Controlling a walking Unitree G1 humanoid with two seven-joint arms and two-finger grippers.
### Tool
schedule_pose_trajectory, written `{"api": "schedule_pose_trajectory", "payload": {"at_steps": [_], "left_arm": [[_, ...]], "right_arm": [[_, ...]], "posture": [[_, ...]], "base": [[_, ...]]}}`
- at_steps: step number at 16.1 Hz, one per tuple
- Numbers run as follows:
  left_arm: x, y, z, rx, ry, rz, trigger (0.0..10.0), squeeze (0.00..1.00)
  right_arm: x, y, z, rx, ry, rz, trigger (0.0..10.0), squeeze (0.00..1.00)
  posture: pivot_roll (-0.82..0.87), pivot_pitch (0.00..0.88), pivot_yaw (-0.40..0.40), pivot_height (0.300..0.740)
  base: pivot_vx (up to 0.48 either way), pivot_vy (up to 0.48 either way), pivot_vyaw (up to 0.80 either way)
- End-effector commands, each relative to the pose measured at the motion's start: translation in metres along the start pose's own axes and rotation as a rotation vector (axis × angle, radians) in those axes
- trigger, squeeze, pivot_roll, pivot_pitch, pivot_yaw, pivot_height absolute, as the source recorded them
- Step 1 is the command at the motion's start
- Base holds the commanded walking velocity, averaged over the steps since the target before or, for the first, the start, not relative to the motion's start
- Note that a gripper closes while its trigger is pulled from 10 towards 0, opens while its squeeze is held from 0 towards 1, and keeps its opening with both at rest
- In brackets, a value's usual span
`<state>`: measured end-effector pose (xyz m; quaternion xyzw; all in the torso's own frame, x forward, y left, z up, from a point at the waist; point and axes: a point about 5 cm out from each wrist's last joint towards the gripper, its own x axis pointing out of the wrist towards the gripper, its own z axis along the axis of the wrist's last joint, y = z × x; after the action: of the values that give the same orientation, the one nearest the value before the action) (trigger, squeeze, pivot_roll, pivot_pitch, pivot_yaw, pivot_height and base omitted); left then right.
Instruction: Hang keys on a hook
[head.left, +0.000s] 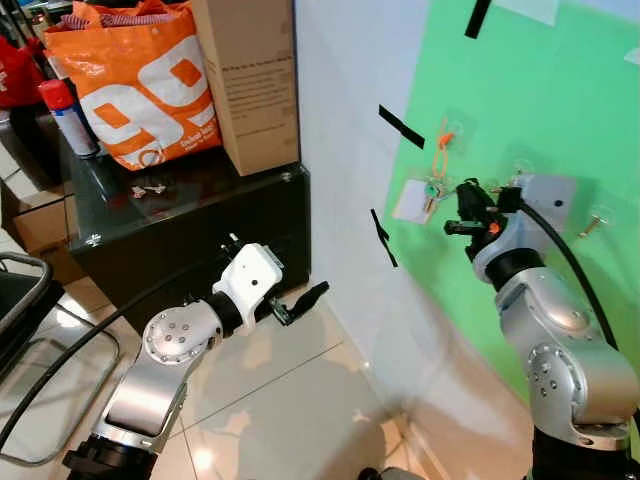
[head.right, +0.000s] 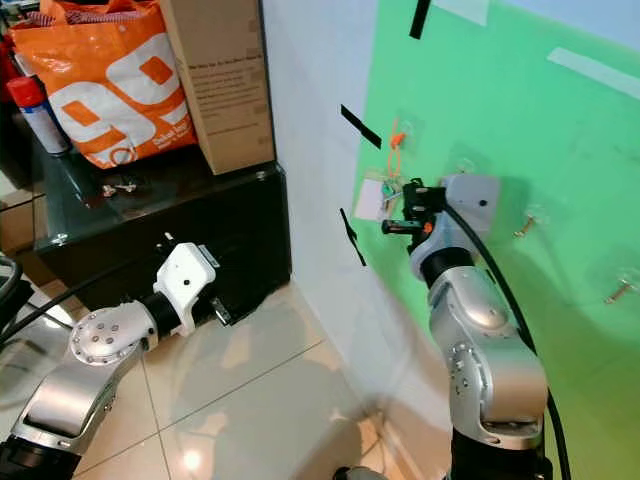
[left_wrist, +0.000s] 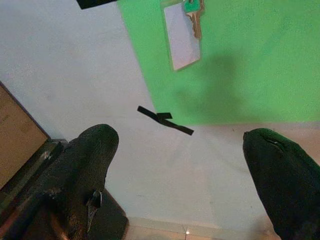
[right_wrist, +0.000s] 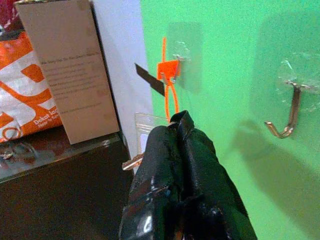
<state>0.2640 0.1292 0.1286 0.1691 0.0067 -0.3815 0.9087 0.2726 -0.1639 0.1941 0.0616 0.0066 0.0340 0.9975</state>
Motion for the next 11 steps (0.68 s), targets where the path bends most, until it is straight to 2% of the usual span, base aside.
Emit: {"api": "schedule_pose_trajectory", "payload": {"at_steps": [1, 6, 11], "left_arm": [[0.0025, 0.0024, 0.0030, 0.010, -0.011, -0.013, 10.0, 0.00], [0.0024, 0.0001, 0.0046, 0.002, -0.028, -0.048, 10.0, 0.00], [0.0029, -0.0018, 0.0044, -0.002, -0.036, -0.064, 10.0, 0.00]], "right_arm": [[-0.0006, 0.0020, 0.0094, 0.018, -0.031, 0.011, 10.0, 0.00], [-0.0013, -0.0012, 0.0122, 0.048, -0.042, -0.017, 10.0, 0.00], [-0.0089, -0.0067, 0.0154, 0.064, -0.058, -0.027, 10.0, 0.00]], "posture": [[-0.05, 0.000, 0.024, 0.740], [-0.05, 0.000, 0.024, 0.740], [-0.06, 0.000, 0.022, 0.740]], "base": [[0.000, 0.000, 0.00], [0.000, 0.000, 0.00], [0.000, 0.000, 0.00]]}}
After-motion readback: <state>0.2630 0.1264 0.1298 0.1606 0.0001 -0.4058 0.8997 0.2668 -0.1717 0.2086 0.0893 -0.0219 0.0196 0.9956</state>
